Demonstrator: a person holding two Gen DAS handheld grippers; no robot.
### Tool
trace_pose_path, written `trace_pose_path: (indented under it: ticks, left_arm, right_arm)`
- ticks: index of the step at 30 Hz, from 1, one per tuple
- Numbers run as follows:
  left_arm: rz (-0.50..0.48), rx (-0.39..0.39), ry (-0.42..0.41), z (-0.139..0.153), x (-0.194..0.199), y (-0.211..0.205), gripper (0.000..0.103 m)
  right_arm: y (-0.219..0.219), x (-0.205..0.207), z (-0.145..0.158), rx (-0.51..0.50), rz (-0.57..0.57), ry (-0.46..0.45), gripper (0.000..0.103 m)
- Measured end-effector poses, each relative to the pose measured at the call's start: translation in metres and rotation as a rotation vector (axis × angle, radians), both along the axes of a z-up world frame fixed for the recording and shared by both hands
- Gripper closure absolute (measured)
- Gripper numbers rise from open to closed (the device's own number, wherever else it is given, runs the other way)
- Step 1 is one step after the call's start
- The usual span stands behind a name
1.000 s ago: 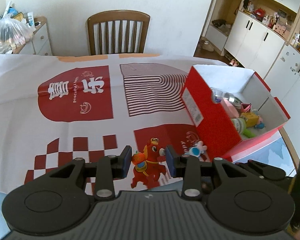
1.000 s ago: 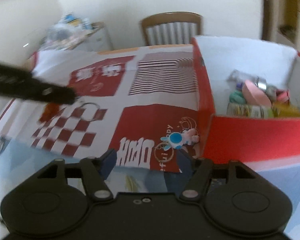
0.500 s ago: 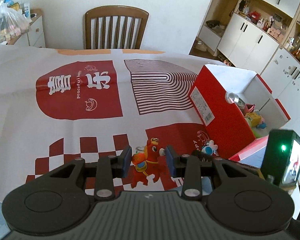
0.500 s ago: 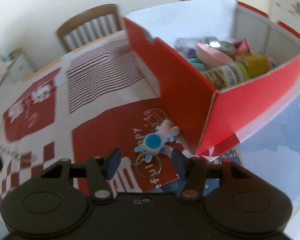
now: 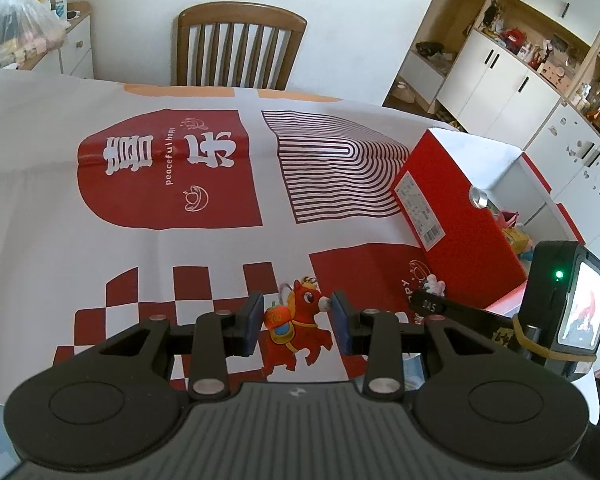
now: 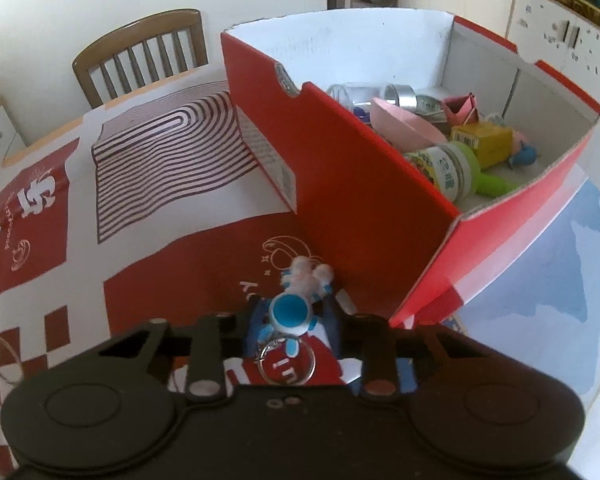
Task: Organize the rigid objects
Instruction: 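Lower the horse and astronaut into the cardboard box with both tools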
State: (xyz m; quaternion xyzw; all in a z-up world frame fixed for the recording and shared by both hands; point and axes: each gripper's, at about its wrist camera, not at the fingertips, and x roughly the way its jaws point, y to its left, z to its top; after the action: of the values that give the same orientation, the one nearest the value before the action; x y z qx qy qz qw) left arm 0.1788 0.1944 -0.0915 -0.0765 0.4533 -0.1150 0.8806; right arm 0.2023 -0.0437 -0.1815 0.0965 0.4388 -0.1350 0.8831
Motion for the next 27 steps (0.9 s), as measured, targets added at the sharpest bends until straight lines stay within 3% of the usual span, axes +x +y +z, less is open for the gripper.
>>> trace_pose_path:
  ticks: [13,27]
  left_arm:
    - [-0.005,0.005,-0.001,0.002,-0.007,-0.008,0.068]
    - [-0.023,0.026,-0.053,0.028,-0.013,-0.051,0.067]
  right_arm:
    - [-0.003,-0.027,0.016,0.085,0.203,-0.029,0.077]
    - [-0.027,-0.048,0.08,0.128,0.394,-0.084,0.077]
